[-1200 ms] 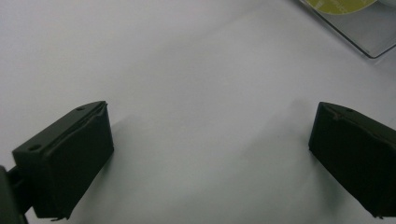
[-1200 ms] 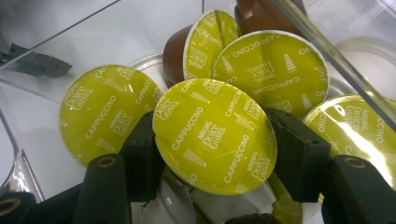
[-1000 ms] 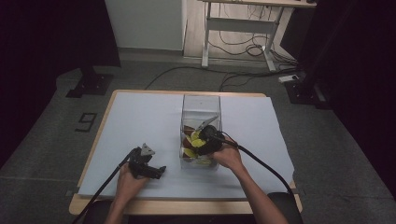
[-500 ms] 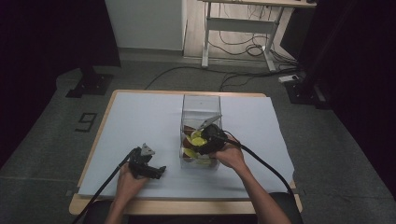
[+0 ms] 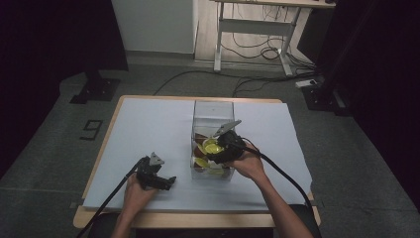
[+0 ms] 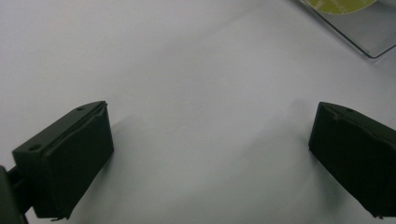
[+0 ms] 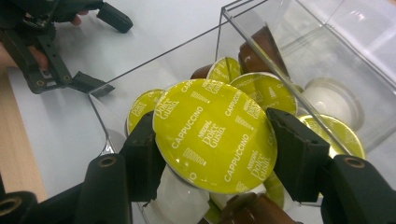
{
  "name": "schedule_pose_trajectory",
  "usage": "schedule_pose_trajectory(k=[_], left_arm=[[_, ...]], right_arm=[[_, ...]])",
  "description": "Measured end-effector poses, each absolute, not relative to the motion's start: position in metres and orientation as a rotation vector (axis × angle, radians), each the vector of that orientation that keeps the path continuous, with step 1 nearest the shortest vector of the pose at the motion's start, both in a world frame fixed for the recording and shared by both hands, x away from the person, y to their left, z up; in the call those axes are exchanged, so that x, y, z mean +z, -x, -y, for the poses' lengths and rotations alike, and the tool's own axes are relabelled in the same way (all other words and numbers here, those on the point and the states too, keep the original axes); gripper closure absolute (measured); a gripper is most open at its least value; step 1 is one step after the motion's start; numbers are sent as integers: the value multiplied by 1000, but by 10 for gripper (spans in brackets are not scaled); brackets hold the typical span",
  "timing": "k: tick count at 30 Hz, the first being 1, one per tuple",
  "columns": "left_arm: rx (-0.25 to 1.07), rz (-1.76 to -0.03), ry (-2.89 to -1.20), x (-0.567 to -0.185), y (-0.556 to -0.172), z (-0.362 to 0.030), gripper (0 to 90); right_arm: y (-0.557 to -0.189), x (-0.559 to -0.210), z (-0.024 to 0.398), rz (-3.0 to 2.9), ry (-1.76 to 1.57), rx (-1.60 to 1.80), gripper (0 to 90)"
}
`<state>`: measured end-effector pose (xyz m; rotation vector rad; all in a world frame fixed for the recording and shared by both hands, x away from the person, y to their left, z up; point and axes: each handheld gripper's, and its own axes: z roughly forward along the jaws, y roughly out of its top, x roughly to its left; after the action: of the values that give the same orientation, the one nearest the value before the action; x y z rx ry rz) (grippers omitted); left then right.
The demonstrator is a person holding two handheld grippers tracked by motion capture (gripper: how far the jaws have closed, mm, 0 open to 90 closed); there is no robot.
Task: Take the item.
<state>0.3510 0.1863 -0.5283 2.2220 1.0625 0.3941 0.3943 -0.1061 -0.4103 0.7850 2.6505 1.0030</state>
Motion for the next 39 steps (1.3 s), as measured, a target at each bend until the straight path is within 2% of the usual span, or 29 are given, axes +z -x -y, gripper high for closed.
schedule_pose_trajectory(k=[39], left_arm=[[394, -1062, -2222, -528, -351, -186, 0]], right_arm=[[-386, -382, 157, -2522, -837, 1015, 404]])
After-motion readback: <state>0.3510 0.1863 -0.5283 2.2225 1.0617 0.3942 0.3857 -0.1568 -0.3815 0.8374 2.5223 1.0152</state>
